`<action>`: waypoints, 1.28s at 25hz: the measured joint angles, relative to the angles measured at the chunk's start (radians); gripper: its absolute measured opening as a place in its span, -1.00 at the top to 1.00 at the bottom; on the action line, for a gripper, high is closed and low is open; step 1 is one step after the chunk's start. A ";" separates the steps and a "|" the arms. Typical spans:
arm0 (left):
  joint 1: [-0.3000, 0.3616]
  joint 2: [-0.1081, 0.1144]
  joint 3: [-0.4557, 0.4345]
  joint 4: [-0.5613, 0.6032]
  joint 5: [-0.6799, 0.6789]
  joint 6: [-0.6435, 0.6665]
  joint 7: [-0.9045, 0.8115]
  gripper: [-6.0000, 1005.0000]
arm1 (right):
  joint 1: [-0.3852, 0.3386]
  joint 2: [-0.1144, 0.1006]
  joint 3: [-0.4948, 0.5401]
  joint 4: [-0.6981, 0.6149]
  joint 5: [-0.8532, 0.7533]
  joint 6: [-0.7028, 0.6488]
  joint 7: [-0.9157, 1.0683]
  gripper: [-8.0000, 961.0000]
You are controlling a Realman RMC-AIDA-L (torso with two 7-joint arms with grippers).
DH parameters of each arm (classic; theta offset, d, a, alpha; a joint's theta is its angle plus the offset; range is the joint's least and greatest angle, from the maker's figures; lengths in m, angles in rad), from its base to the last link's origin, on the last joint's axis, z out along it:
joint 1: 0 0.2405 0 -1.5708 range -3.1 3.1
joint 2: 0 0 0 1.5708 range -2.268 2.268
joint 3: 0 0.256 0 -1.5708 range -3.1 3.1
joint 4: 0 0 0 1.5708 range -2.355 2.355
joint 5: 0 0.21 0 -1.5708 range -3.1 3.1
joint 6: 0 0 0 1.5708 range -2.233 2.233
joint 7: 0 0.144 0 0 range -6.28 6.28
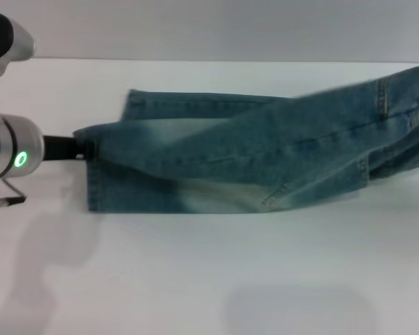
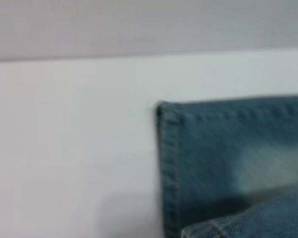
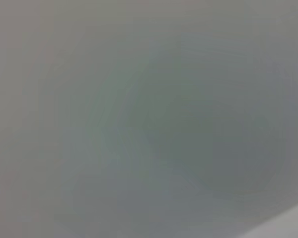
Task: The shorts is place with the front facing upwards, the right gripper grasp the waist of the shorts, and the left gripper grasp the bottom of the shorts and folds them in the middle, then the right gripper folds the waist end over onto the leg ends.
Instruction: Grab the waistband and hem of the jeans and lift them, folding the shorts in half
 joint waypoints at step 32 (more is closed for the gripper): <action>-0.131 0.001 -0.057 0.354 -0.131 0.459 0.005 0.64 | 0.079 0.019 0.160 0.294 0.041 0.290 -0.080 0.75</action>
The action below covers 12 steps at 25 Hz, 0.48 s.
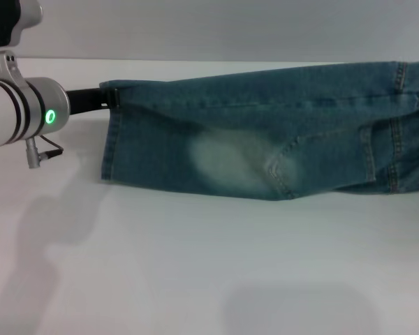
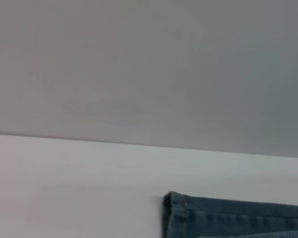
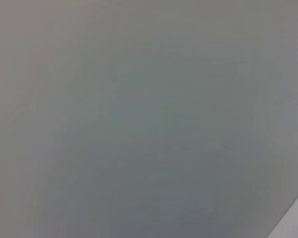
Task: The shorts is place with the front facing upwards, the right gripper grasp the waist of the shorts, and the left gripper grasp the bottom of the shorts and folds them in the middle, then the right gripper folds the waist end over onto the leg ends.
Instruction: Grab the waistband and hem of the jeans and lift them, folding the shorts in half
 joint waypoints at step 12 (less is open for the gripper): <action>-0.071 0.001 -0.062 0.106 0.000 0.017 0.040 0.62 | 0.069 0.001 -0.011 0.039 -0.008 0.096 -0.003 0.69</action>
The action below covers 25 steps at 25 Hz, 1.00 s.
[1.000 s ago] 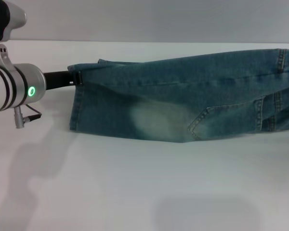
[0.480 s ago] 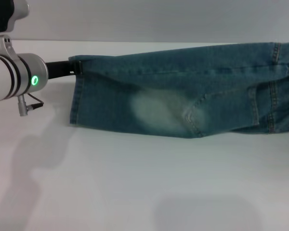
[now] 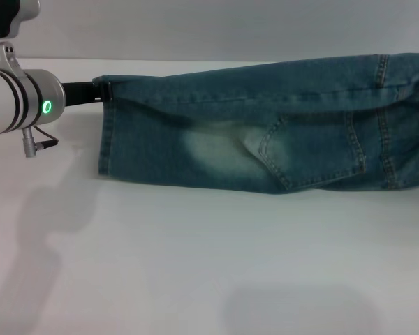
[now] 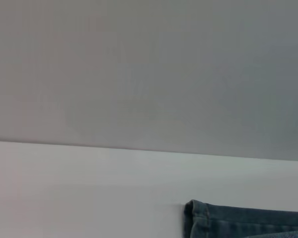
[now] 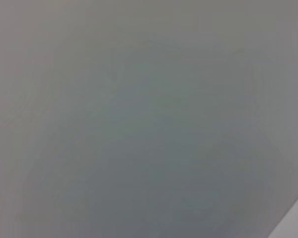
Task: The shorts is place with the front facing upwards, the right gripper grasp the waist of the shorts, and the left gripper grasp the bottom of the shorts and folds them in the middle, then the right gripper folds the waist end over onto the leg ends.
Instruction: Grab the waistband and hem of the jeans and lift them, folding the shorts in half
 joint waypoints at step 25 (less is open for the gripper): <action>-0.031 0.001 -0.029 0.023 -0.190 0.014 0.111 0.26 | -0.078 0.050 0.004 -0.013 0.003 0.104 -0.050 0.03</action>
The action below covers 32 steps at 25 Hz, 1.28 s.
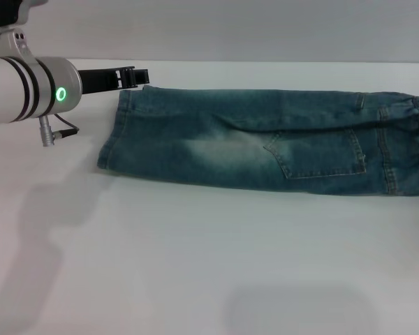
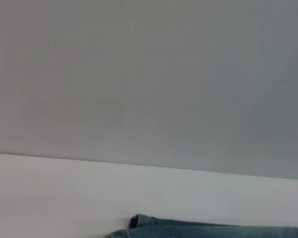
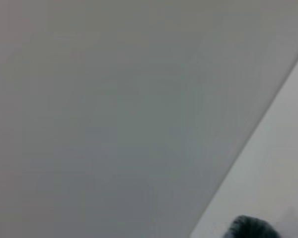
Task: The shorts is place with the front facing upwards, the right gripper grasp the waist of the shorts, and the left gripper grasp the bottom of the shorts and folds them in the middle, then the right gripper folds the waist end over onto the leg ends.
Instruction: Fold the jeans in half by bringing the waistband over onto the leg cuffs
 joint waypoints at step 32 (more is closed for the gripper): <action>-0.010 0.000 0.000 0.008 -0.016 -0.023 0.036 -0.68 | -0.057 0.020 -0.005 0.020 -0.006 0.039 0.003 -0.24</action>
